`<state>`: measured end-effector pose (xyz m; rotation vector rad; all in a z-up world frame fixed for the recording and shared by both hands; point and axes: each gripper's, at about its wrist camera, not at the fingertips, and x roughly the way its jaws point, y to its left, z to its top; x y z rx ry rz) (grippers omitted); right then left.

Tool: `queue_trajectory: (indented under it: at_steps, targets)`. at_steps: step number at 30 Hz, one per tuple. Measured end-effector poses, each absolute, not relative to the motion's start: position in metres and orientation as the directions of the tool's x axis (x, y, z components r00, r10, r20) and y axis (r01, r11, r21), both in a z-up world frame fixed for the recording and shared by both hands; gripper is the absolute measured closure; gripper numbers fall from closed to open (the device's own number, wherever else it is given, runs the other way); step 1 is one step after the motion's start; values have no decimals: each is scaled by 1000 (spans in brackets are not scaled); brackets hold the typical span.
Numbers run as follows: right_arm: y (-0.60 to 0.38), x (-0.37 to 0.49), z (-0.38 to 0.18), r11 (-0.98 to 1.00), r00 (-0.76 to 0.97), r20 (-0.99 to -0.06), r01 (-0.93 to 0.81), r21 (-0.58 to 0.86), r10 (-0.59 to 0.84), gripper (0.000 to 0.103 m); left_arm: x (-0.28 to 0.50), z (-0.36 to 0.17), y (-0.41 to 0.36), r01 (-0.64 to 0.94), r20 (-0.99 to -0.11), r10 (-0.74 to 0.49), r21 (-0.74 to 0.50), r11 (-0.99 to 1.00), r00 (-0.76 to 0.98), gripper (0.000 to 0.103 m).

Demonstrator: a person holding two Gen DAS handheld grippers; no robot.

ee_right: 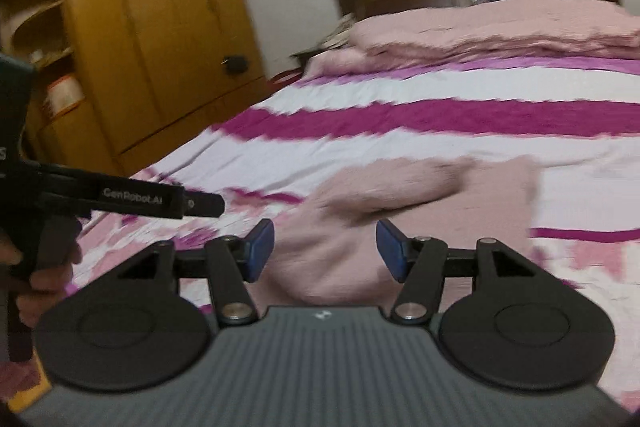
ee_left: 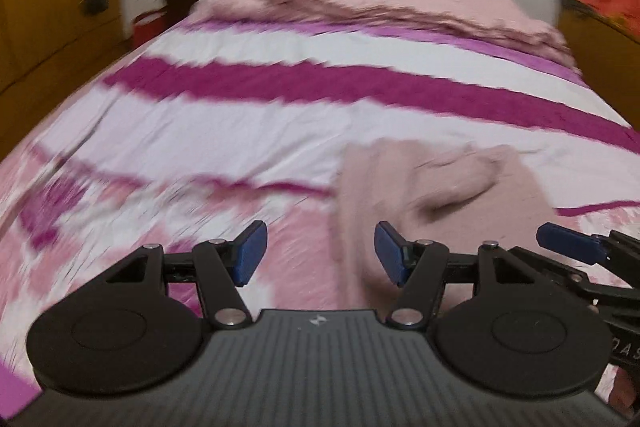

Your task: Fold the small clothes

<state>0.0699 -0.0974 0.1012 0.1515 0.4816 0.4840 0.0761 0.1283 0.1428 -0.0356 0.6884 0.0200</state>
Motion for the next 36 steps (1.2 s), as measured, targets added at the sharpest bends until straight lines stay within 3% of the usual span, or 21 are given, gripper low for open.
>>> queue_trajectory:
  at_steps: [7, 14, 15, 17, 20, 24, 26, 32, 36]
  targets:
    - [-156, 98, 84, 911, 819, -453, -189, 367, 353, 43, 138, 127, 65, 165, -656, -127, -3, 986, 744, 36]
    - [-181, 112, 58, 887, 803, -490, -101, 450, 340, 42, 194, 79, 34, 242, -706, -126, 66, 968, 697, 38]
    - [-182, 113, 55, 883, 801, -488, -101, 458, 345, 42, 196, 77, 36, 229, -685, -131, 54, 972, 717, 61]
    - [-182, 112, 51, 873, 798, -480, -113, 474, 364, 42, 195, 81, 48, 171, -650, -131, -3, 985, 749, 91]
    - [-175, 114, 50, 865, 782, -470, -168, 473, 409, 42, 190, 89, 79, 26, -601, -92, -118, 993, 794, 91]
    - [-154, 115, 44, 880, 760, -489, -225, 419, 427, 42, 199, 66, 109, -89, -668, -16, -122, 988, 744, 90]
    - [-145, 111, 44, 901, 772, -492, -241, 360, 403, 39, 197, 60, 118, -96, -674, -35, -156, 983, 738, 89]
    - [-145, 111, 43, 901, 769, -495, -241, 360, 404, 38, 173, 73, 123, -88, -664, -88, -227, 970, 743, 52]
    - [-145, 113, 44, 902, 769, -496, -239, 361, 403, 38, 135, 78, 129, -17, -671, -223, -331, 943, 707, 38]
